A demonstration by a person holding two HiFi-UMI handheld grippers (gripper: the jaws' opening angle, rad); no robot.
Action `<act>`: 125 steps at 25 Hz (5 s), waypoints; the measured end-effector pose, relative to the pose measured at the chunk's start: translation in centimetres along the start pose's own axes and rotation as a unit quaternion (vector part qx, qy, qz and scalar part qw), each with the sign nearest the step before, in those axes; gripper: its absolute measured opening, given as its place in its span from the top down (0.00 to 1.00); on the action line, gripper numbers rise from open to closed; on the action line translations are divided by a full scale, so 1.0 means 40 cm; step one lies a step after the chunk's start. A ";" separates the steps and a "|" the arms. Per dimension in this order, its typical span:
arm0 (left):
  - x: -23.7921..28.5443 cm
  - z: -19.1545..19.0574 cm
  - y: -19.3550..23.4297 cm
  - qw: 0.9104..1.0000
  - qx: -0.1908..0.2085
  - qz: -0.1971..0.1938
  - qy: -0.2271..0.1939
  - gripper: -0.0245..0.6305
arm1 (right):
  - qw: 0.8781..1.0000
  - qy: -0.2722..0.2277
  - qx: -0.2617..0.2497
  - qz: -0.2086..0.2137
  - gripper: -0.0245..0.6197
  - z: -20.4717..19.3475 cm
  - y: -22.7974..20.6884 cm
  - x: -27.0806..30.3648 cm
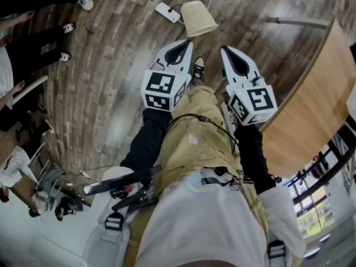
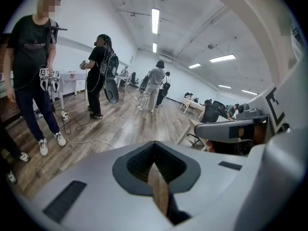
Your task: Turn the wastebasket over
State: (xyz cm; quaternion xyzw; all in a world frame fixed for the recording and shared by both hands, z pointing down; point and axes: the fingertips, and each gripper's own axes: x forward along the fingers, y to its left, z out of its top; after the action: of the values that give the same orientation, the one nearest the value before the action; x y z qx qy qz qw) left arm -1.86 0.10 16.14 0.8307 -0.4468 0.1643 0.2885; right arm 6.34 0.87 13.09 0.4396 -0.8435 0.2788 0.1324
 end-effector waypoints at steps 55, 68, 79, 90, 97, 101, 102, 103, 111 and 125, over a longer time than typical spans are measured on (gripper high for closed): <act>0.670 -1.044 0.503 0.963 -0.018 -0.014 0.270 0.96 | 0.941 0.276 0.182 -0.068 0.92 -1.268 -0.604 0.861; 0.726 -1.102 0.562 0.957 -0.038 -0.001 0.289 0.96 | 0.918 0.286 0.251 -0.110 0.81 -1.375 -0.694 0.908; 0.750 -1.111 0.601 0.952 -0.048 0.019 0.301 0.96 | 0.885 0.262 0.359 -0.139 0.76 -1.431 -0.757 0.943; 0.737 -1.130 0.612 0.951 -0.048 0.020 0.306 0.96 | 0.860 0.209 0.443 -0.143 0.77 -1.434 -0.779 0.979; 0.734 -1.090 0.591 0.953 -0.039 0.015 0.300 0.96 | 0.911 0.199 0.332 -0.140 0.85 -1.306 -0.784 0.985; 0.737 -1.065 0.573 0.955 -0.034 0.013 0.294 0.96 | 0.940 0.235 0.212 -0.131 0.85 -1.242 -0.773 0.975; 0.738 -1.060 0.568 0.955 -0.034 0.013 0.293 0.96 | 0.944 0.249 0.173 -0.130 0.85 -1.233 -0.770 0.969; 0.739 -1.056 0.564 0.956 -0.034 0.012 0.292 0.96 | 0.947 0.263 0.133 -0.128 0.85 -1.227 -0.767 0.961; 0.747 -1.059 0.546 0.955 -0.037 0.016 0.295 0.96 | 0.917 0.342 -0.180 -0.098 0.86 -1.226 -0.736 0.897; 0.718 -1.106 0.558 0.951 -0.039 0.021 0.307 0.96 | 0.845 0.423 -0.317 0.082 0.86 -1.436 -0.585 0.881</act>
State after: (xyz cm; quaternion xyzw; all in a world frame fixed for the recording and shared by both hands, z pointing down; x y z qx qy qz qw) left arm -5.54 -0.48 73.28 0.7184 -0.3605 0.3998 0.4405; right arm 3.80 0.33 84.37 0.1424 -0.7811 0.1645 0.5853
